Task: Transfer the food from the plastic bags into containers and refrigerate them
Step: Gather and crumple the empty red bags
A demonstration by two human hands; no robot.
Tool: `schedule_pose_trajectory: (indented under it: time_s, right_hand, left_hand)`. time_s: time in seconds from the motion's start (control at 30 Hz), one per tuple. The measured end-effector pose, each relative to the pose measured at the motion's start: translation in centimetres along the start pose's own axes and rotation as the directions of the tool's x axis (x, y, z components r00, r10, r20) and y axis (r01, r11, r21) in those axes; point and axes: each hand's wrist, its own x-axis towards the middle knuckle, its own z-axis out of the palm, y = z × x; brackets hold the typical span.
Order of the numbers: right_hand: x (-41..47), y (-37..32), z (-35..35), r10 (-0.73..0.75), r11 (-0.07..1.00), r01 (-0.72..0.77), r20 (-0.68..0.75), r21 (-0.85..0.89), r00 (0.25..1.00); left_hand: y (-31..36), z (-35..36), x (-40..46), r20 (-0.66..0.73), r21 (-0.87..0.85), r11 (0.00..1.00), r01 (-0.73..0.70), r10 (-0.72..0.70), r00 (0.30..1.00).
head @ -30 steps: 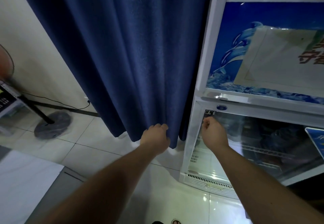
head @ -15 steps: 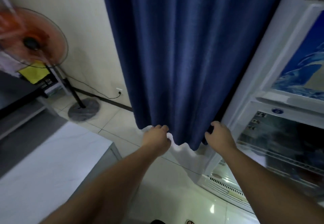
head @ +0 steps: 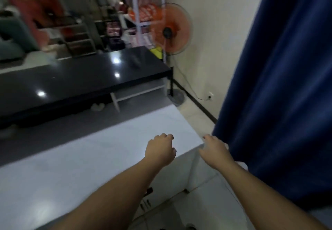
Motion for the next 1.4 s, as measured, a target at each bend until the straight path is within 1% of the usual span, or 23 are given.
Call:
schedule_pose_trajectory:
  time_s: [0.07, 0.13, 0.23, 0.4, 0.5, 0.57, 0.63, 0.83, 0.93, 1.0, 1.1, 1.23, 1.4]
  right_hand:
    - [1.9, -3.3, 1.1, -0.093, 0.995, 0.096, 0.087, -0.029, 0.992]
    - [3.5, -6.5, 2.4, -0.191, 0.978, 0.203, 0.167, -0.056, 0.967]
    - [5.4, -11.1, 4.2, -0.319, 0.931, 0.352, 0.252, -0.1, 0.914]
    - [6.8, -17.8, 6.9, -0.486, 0.819, 0.563, 0.388, -0.109, 0.783]
    - [6.6, -21.2, 8.6, -0.564, 0.742, 0.664, 0.453, -0.09, 0.691]
    - [6.1, -22.8, 9.6, -0.596, 0.707, 0.704, 0.478, -0.069, 0.645]
    - [5.1, -24.4, 11.1, -0.626, 0.66, 0.75, 0.518, -0.044, 0.582]
    - [0.1, -29.5, 15.4, -0.675, 0.515, 0.857, 0.608, -0.019, 0.418]
    - [-3.0, -32.6, 17.4, -0.697, 0.443, 0.896, 0.627, -0.004, 0.348]
    - [-5.0, -34.8, 18.8, -0.706, 0.403, 0.915, 0.635, -0.004, 0.314]
    - [-8.0, -38.3, 21.0, -0.725, 0.357, 0.934, 0.626, -0.014, 0.286]
    - [-12.2, -43.1, 24.0, -0.739, 0.323, 0.945, 0.611, -0.048, 0.284]
    - [-16.2, -47.9, 27.4, -0.748, 0.319, 0.945, 0.595, -0.064, 0.293]
  left_hand:
    - [-3.5, -0.6, -0.8, -0.007, -0.007, 0.994, 0.112, -0.112, 0.994]
    - [-6.7, -0.9, -1.7, -0.023, -0.015, 0.975, 0.222, -0.222, 0.975]
    - [-10.6, -1.1, -3.5, -0.037, -0.043, 0.921, 0.386, -0.388, 0.921]
    - [-14.6, -1.4, -7.3, -0.043, -0.081, 0.788, 0.611, -0.615, 0.787]
    - [-15.9, -1.3, -9.8, -0.042, -0.108, 0.694, 0.712, -0.718, 0.694]
    - [-16.4, -1.0, -11.3, -0.041, -0.122, 0.648, 0.752, -0.76, 0.648]
    - [-16.8, -0.5, -13.3, -0.029, -0.143, 0.58, 0.802, -0.812, 0.583]
    - [-18.3, 1.0, -20.3, -0.026, -0.23, 0.407, 0.884, -0.911, 0.412]
    - [-20.3, 1.2, -24.2, -0.034, -0.27, 0.341, 0.9, -0.938, 0.345]
    - [-22.1, 1.1, -26.8, -0.054, -0.298, 0.307, 0.904, -0.951, 0.305]
    - [-25.1, 0.8, -30.7, -0.065, -0.327, 0.272, 0.905, -0.962, 0.266]
    - [-29.6, 0.5, -36.3, -0.077, -0.333, 0.265, 0.905, -0.964, 0.254]
    - [-34.9, -0.2, -41.7, -0.074, -0.342, 0.258, 0.904, -0.966, 0.247]
